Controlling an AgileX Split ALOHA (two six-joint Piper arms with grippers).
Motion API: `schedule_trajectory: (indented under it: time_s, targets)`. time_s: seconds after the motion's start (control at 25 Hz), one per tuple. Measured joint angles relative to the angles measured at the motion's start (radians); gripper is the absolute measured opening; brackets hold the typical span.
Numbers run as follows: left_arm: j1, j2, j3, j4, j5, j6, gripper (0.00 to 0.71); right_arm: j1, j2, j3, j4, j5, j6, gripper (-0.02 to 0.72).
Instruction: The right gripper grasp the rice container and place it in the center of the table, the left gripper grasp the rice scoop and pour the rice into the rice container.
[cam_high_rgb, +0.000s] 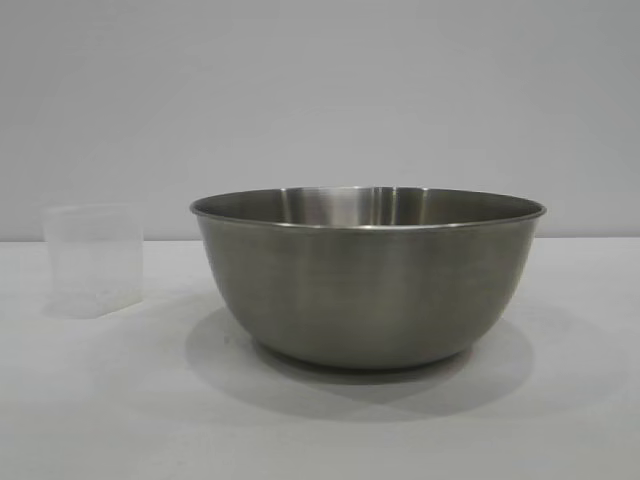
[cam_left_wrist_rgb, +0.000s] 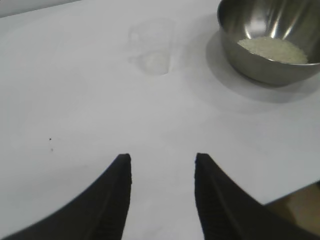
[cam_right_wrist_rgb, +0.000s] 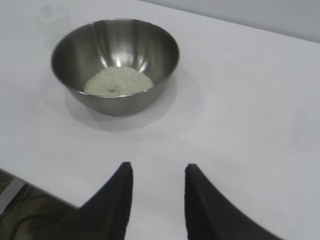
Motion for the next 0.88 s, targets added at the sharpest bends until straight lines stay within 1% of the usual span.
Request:
schedule_trajectory:
  time_s: [0.12,0.88]
  targets:
    - [0.015,0.0,0.0,0.002,0.0,0.0,0.256,-0.011,0.0,0.0,0.0,0.0,0.0,0.216]
    - [0.015,0.0,0.0,0.004,0.0,0.0,0.256,-0.011,0.0,0.0,0.0,0.0,0.0,0.216]
